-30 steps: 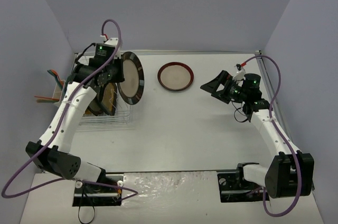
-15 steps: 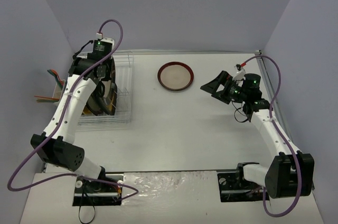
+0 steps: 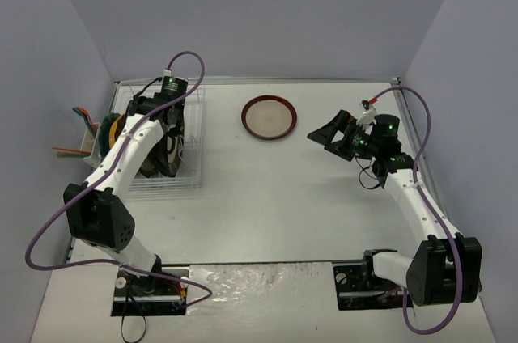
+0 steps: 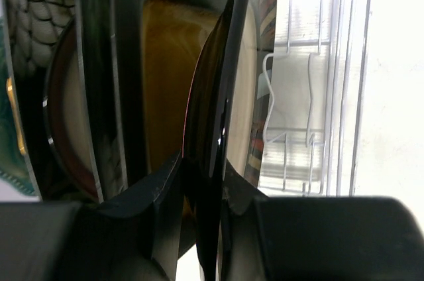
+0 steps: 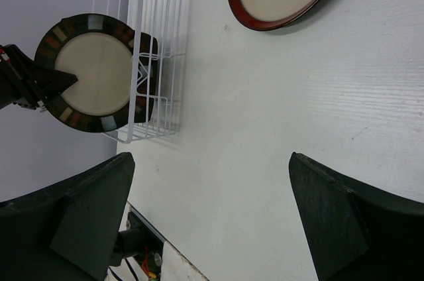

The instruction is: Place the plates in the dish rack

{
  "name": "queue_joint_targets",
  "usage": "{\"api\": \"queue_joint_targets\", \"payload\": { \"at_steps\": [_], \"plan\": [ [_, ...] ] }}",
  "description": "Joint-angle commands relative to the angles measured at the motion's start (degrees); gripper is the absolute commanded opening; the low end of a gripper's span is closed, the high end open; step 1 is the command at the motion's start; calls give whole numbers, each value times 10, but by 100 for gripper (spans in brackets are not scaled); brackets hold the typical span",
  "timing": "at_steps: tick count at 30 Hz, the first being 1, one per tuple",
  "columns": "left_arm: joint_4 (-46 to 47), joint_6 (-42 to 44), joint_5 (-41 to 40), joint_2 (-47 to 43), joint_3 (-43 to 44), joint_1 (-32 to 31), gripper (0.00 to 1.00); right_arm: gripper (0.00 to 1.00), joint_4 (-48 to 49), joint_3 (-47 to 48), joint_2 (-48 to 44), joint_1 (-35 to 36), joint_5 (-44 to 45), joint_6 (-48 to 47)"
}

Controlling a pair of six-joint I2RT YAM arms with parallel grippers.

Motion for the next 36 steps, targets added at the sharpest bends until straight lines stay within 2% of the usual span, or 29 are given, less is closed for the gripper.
{"api": "queue_joint_targets", "payload": {
  "at_steps": [1, 5, 6, 18, 22, 29, 36],
  "plan": [
    [77, -13, -29, -21, 1, 6, 5, 100, 25, 3, -13, -4, 1, -12],
    [77, -15, -26, -23, -6, 13, 19, 100, 26, 1, 0, -3, 4, -14],
    [77, -15, -26, -24, -8, 16, 25, 100, 26, 1, 8, -3, 5, -15],
    [69, -14, 8, -61, -5, 22, 44, 100, 35, 16, 53, 1, 34, -27],
    [68, -24, 38, -83, 11, 21, 55, 99, 38, 42, 87, 6, 74, -39],
    [48, -45, 88, -122, 53, 21, 68, 98, 48, 109, 197, 21, 142, -39],
    [34, -72, 138, -190, 30, 23, 83, 95, 83, 206, 343, 44, 151, -44]
  ]
}}
